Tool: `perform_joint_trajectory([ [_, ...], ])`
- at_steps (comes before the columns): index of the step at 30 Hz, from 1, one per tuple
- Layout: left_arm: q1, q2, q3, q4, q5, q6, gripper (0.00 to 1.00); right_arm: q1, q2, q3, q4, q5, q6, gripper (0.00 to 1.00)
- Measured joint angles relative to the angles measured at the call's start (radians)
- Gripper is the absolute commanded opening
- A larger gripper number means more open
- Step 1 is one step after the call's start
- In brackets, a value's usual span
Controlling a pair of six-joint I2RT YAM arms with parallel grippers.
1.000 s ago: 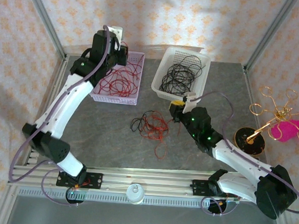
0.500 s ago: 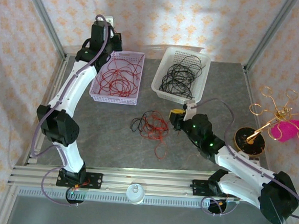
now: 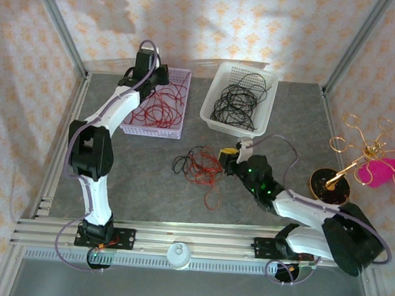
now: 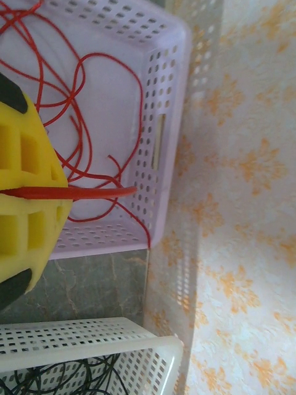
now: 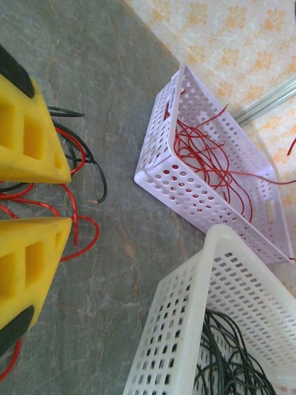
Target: Untangle the cables
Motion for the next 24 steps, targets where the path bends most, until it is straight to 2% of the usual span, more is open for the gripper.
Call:
perform_joint_trajectory([
  [10,0.004,0.077,-0.093,0.097,0.000,-0.058,0.00,0.057,0.099,-0.026,0.135,0.024,0.008,0.21],
  [23,0.010,0.163,-0.117,0.109,-0.006,-0.105,0.00,0.058,0.113,-0.026,0.157,0.061,0.008,0.21],
  [24,0.010,0.164,-0.117,0.109,-0.014,-0.109,0.05,0.058,0.113,-0.026,0.157,0.061,0.008,0.21],
])
